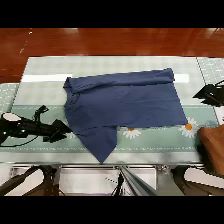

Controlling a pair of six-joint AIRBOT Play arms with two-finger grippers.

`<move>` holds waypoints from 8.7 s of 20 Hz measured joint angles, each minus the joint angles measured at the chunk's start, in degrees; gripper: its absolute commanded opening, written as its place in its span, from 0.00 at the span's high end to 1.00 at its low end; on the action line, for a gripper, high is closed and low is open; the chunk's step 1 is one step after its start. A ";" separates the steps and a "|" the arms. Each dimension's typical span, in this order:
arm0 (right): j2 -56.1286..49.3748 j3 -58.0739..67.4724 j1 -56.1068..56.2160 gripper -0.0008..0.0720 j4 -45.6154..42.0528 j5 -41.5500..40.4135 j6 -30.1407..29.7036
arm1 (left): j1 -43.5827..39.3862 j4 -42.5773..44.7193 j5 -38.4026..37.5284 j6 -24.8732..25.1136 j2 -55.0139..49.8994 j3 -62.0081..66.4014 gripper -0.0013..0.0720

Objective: Fold the shirts.

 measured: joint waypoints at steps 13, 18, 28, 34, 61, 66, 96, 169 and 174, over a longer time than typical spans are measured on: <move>0.00 -4.42 -2.99 0.18 -2.03 -1.42 -0.50 | -10.95 -12.70 9.11 2.60 -10.08 -0.39 0.95; 0.00 -11.76 -6.25 0.18 -1.90 -2.95 -1.31 | -11.06 -12.72 8.90 4.55 -10.38 -0.37 0.95; 0.13 -20.70 -7.06 0.18 -0.26 -9.25 -1.68 | -11.08 -12.52 8.87 6.08 -10.38 -0.35 0.95; -0.48 -23.71 -3.21 0.18 4.63 -13.44 -1.44 | -11.08 -12.50 8.87 6.32 -10.38 -0.35 0.95; 39.63 25.27 6.86 0.95 15.93 -26.95 2.91 | -6.67 -0.13 11.67 6.91 24.37 82.68 0.95; 44.76 34.84 6.86 0.95 5.40 -20.39 11.08 | -6.14 11.85 2.67 1.77 28.30 92.70 0.95; -10.47 24.11 23.45 0.95 -11.91 -21.66 14.32 | -15.04 19.32 7.32 -2.16 -20.48 65.94 0.95; 8.57 -30.10 0.13 0.26 -0.15 -9.27 0.46 | -8.11 -4.20 3.52 11.41 -10.16 3.85 0.95; 6.01 -30.21 6.58 0.65 -0.48 -10.25 4.90 | -8.11 -4.31 3.58 11.63 -10.16 3.85 0.95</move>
